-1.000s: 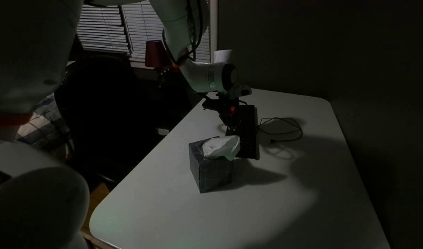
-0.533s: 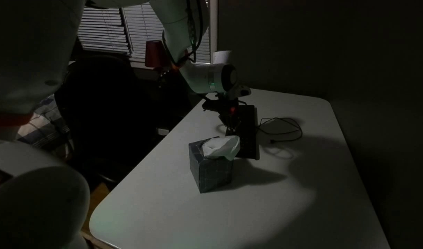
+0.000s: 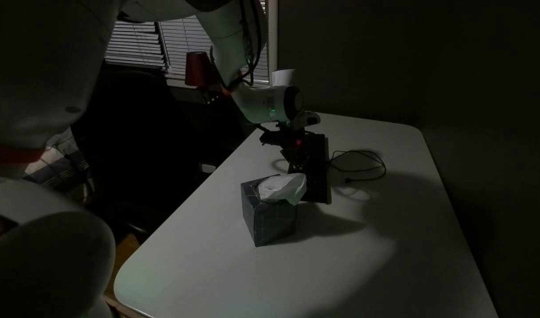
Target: Press a key on the keyboard
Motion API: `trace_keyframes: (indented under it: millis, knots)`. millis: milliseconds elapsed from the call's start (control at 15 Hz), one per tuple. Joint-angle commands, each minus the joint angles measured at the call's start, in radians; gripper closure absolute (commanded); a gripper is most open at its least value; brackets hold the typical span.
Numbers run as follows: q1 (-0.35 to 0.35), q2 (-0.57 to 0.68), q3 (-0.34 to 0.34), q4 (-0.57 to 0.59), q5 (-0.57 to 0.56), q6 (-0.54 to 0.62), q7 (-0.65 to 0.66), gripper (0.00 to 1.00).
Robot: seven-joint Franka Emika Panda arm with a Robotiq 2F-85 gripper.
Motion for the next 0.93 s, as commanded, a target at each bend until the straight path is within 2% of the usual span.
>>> trace_keyframes:
  millis: [0,467,867]
  knots:
    - [0.016,0.045,-0.015,0.042,-0.015,-0.017,0.016,1.00]
    - [0.019,0.064,-0.020,0.060,-0.021,-0.041,0.017,1.00]
    - [0.009,-0.058,-0.024,-0.007,0.008,-0.065,0.039,1.00]
